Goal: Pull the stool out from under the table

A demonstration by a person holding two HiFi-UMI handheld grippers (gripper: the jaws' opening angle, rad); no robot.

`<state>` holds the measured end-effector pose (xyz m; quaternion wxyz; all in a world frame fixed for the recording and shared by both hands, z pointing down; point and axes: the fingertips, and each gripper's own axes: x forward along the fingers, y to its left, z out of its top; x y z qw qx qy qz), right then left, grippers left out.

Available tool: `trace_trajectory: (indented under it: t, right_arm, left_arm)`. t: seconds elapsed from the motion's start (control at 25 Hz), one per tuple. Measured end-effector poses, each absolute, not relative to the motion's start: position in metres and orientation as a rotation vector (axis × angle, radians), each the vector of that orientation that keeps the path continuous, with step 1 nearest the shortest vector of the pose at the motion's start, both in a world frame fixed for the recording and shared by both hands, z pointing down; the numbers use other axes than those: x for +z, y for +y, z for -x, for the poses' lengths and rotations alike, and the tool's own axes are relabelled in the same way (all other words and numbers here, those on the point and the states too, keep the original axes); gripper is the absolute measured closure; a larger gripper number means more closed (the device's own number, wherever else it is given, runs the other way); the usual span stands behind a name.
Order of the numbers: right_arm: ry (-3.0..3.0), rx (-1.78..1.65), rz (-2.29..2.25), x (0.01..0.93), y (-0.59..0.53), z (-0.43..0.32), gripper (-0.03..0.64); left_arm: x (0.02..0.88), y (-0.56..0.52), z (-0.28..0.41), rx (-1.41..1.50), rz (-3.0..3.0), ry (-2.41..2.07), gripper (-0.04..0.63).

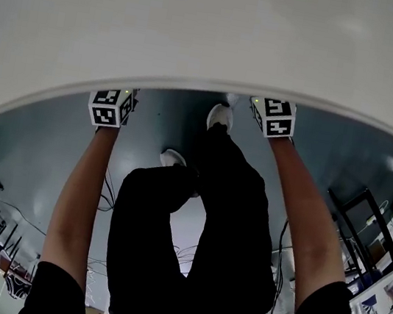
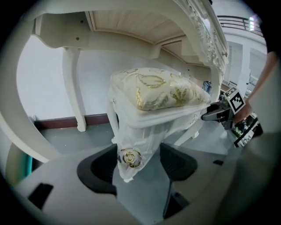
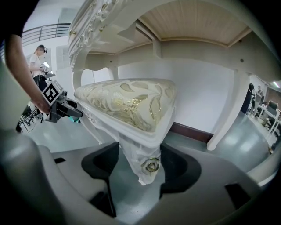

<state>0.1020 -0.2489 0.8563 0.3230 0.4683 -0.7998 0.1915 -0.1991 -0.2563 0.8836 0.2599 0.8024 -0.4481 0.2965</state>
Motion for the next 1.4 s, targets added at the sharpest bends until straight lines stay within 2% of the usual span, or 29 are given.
trace_trajectory:
  t: [0.64,1.4]
  right_arm:
    - [-2.051,0.546,-1.202,0.857,-0.238,-0.107,0.322]
    - [-1.986,0.579,-1.127,0.859,-0.138,-0.108,0.325]
  left_arm:
    - [0.876,-0.247,0.194,0.835,-2.092,-1.177,0.293]
    - [0.88,-0.14,0.193,0.922,-2.027,-1.075,0.295]
